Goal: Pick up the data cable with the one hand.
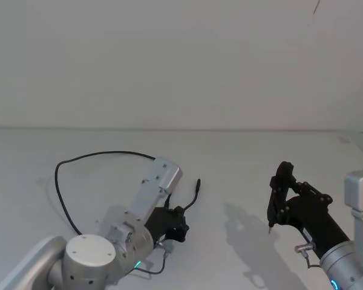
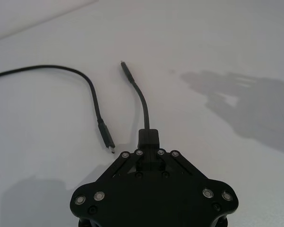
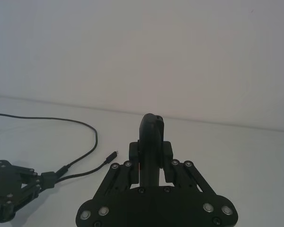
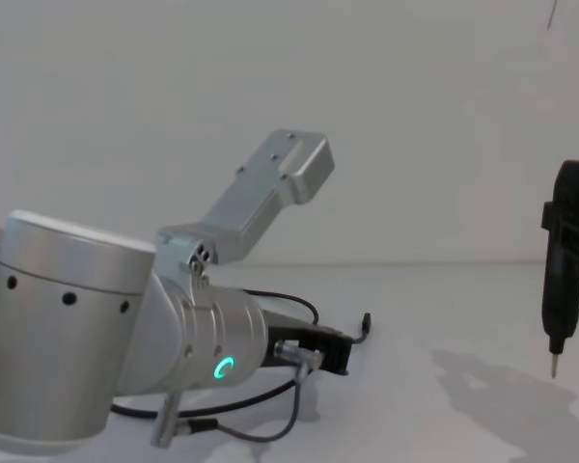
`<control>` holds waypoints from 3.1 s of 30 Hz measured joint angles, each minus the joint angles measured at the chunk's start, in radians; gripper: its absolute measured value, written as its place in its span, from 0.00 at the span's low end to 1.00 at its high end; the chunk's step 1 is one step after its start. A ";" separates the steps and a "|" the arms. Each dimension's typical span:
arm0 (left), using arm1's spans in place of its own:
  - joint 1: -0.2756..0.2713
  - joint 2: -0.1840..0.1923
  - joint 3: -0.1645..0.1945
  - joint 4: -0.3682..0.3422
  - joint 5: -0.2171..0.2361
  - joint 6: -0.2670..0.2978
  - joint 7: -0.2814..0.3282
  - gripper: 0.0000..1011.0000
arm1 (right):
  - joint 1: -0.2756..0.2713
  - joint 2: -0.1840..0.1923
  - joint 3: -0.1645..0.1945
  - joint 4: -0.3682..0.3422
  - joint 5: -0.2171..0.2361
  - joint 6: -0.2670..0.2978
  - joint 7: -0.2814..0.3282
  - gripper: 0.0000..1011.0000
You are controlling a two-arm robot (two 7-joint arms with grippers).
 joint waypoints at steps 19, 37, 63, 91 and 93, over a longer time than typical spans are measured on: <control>-0.032 0.064 -0.010 -0.047 -0.062 -0.097 -0.206 0.00 | 0.000 0.000 0.000 0.000 0.000 0.000 0.000 0.28; -0.050 0.196 -0.035 -0.102 -0.206 -0.143 -0.501 0.00 | 0.000 0.000 0.000 0.000 0.000 0.000 0.000 0.28; 0.011 0.346 -0.069 -0.164 -0.297 -0.177 -0.648 0.00 | 0.033 -0.047 0.016 -0.069 0.002 -0.027 -0.007 0.28; 0.028 0.371 -0.074 -0.175 -0.306 -0.187 -0.658 0.00 | -0.003 -0.092 0.055 -0.140 0.097 0.085 0.013 0.28; 0.028 0.371 -0.074 -0.175 -0.307 -0.187 -0.658 0.00 | -0.004 -0.095 0.057 -0.142 0.102 0.089 0.017 0.28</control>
